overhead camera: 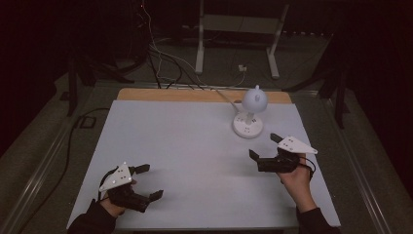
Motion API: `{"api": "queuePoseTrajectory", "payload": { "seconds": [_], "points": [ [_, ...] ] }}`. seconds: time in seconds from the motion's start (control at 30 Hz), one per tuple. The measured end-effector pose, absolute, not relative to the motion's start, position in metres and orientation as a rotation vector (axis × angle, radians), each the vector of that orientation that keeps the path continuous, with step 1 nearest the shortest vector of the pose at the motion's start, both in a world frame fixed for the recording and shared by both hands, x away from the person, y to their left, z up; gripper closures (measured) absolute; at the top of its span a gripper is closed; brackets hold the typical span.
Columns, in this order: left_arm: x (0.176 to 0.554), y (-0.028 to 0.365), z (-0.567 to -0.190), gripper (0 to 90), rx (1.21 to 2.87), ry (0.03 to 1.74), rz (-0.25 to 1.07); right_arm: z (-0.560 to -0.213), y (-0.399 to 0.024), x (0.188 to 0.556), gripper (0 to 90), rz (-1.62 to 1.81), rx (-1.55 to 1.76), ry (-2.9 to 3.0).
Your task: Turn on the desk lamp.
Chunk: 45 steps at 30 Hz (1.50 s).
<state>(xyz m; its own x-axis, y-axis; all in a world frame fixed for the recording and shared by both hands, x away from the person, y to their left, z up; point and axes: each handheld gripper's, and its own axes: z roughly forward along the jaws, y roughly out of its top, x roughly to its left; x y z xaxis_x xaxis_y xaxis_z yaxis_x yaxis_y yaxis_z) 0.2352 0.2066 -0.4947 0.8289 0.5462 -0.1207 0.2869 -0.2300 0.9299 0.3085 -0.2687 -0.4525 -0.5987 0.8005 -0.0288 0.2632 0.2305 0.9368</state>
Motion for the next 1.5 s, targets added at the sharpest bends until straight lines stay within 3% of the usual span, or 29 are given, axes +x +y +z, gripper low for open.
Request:
{"api": "queuePoseTrajectory", "payload": {
  "seconds": [0.7, 1.5],
  "points": [
    [0.235, 0.207, -0.495, 0.4, 1.825, 0.635, 0.271, -0.443, -0.272, 0.34, 0.1, 1.321, 1.035, 1.917],
    [0.235, 0.208, -0.495, 0.4, 1.817, 0.642, 0.266, -0.457, -0.279, 0.387, 0.1, 1.303, 1.194, 1.908]
  ]
}}
